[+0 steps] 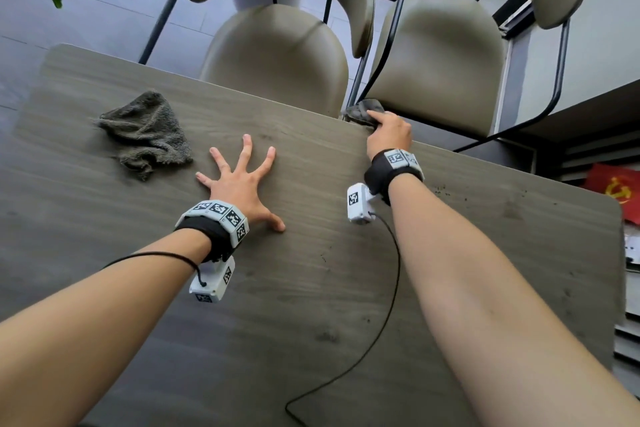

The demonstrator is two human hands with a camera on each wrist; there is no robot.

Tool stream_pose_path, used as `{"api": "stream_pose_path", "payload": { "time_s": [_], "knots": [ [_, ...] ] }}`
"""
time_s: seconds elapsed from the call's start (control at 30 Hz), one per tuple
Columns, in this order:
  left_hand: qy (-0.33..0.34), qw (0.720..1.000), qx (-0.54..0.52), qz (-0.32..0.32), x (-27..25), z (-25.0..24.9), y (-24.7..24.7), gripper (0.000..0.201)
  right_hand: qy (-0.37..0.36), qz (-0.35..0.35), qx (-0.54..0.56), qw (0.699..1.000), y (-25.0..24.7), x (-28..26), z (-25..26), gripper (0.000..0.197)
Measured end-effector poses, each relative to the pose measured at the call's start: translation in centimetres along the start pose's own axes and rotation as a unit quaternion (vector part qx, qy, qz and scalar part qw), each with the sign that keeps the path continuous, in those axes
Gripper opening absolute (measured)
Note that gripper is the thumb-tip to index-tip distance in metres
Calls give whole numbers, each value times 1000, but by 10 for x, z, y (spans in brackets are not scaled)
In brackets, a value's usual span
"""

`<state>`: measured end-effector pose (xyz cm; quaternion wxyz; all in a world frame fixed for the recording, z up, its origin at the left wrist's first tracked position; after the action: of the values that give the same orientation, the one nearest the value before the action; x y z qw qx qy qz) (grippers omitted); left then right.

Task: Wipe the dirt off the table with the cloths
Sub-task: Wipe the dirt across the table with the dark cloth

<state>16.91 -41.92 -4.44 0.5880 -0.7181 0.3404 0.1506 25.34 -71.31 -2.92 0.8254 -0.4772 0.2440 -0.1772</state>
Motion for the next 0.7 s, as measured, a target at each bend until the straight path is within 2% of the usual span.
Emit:
{"api": "stream_pose_path", "payload": {
  "time_s": [0.07, 0.13, 0.23, 0.3, 0.37, 0.53, 0.7],
  "knots": [
    [0, 1000, -1, -1, -1, -1, -1, 154, 35, 1, 33, 999, -11, 15, -7, 46],
    [1, 1000, 1, -1, -1, -1, 0, 154, 22, -24, 67, 997, -25, 14, -7, 45],
    [0, 1000, 2, 2, -2, -2, -1, 155, -80, -74, 88, 990, -43, -24, 6, 51],
    [-1, 1000, -1, 5, -2, -2, -1, 155, -124, -87, 88, 985, -40, -65, 13, 54],
    [0, 1000, 0, 5, -2, -2, -1, 154, -138, -62, 81, 985, -23, -108, 15, 56],
    [2, 1000, 2, 1, -1, -2, 1, 153, -93, 84, -12, 992, 52, -187, -6, 51],
    [0, 1000, 2, -2, -1, -1, 0, 153, -82, 56, -41, 994, 52, -163, -11, 61]
  ]
}}
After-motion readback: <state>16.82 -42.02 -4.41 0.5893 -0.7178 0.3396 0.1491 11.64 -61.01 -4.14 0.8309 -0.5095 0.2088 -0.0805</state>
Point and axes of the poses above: each hand's wrist, its own x-axis towards the middle knuckle, its own y-axis out of the palm, z = x × y, the point moved 8 cm from there along x, towards the middle knuckle, and after that the axes turned 10 degrees about y, right-handed, at the moved point
